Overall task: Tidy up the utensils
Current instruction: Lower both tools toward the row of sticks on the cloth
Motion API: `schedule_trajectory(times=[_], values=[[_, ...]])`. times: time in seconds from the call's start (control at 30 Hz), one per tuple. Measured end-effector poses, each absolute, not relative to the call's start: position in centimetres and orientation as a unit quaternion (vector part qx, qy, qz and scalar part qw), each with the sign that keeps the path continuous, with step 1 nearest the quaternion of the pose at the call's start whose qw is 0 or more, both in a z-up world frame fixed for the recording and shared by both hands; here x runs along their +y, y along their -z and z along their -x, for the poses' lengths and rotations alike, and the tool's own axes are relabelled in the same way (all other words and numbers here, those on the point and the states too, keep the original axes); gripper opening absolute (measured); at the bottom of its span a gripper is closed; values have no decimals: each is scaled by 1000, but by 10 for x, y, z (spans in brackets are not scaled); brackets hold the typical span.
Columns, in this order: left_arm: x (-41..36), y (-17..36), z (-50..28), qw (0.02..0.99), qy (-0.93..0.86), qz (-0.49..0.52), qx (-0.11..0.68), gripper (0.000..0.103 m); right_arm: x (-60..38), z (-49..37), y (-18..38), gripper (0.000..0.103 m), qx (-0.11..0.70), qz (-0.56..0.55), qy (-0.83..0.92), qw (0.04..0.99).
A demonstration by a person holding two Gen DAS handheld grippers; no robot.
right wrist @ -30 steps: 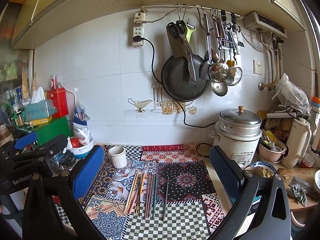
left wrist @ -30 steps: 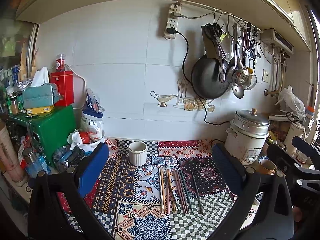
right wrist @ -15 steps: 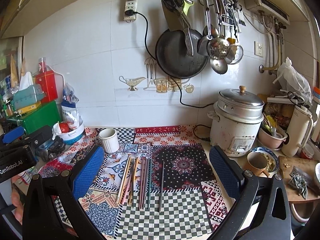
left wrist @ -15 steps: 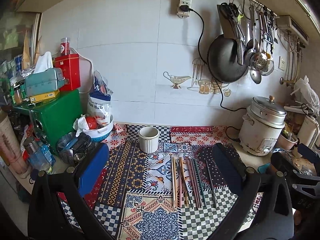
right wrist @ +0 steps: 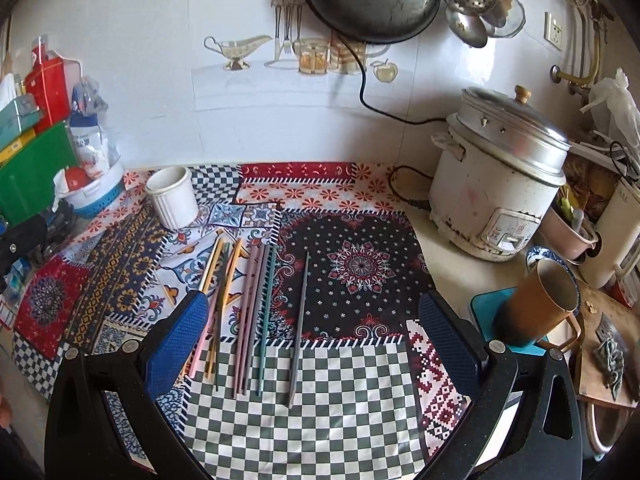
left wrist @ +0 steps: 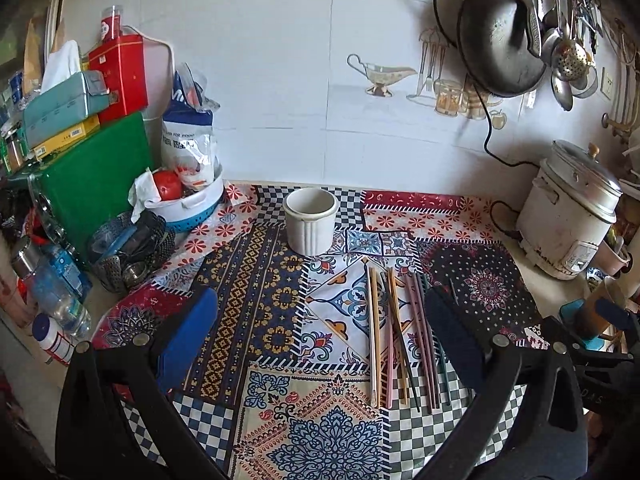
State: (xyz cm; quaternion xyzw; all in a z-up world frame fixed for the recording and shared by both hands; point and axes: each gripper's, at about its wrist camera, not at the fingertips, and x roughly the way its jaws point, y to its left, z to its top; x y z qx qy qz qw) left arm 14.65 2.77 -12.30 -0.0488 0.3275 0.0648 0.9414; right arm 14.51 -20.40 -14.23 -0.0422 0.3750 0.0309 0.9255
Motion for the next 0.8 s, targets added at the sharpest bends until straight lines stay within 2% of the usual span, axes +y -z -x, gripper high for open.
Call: schedule_trajectory(times=[0.33,0.4,0.43,0.5,0.53,0.67,0.73,0.8], values=[[15,201,-224,895,-69,51,438,102,-208,-220,198,103,481,53,-71,872],[12,220,-235,883,-72,52,461,90,-212,-234,210,103,503,50,-77,860],[11,228,-241,876,-75,51,474,87,-214,-240,216,102,511,50,-78,855],[8,245,-250,863,-78,53,496,78,-218,-250,228,97,527,52,-83,844],[7,252,-254,858,-77,56,505,76,-218,-255,233,92,535,53,-89,839],[3,273,-267,837,-65,82,538,55,-222,-268,250,76,562,44,-120,817],[2,280,-272,830,-59,96,546,49,-221,-272,256,69,572,44,-134,808],[2,286,-278,822,-57,107,556,37,-220,-274,261,63,579,45,-143,802]])
